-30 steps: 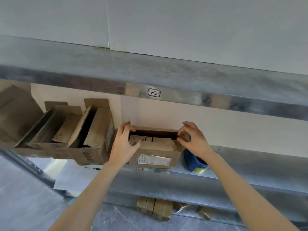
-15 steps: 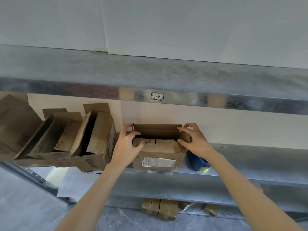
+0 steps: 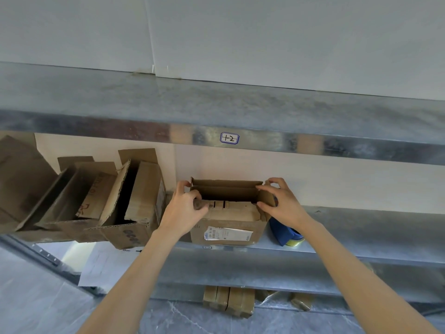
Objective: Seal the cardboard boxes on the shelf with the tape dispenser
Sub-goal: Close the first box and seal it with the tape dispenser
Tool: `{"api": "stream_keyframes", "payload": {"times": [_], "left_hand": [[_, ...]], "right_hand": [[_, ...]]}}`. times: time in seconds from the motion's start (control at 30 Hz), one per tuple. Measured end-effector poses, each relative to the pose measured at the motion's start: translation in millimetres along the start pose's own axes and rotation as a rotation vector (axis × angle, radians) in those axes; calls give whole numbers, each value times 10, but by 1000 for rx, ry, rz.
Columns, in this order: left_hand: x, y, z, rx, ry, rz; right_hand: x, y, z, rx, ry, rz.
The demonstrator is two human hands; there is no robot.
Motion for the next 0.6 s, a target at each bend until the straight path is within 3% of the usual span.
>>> {"api": "stream_keyframes", "payload": {"times": [0.2,0.47,0.6], "left_hand": [[16,64,12,17,128,-33],[96,116,-6,-148,378,-182],[68,153,10,-114,409,-136]], "right_hand": [[3,36,54,46,-57,10],[-43,75,125,72,-96,-3],[-64,73,114,80,-90,49]]}}
Point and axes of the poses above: each hand's wrist, its own y-axis away from the middle knuckle, its own x-axis out of the palm, z = x × y, the point moved 2 cm from there along -y, towards the middle knuckle, and after that the axes turned 8 degrees about -y, right-handed, at the moved point
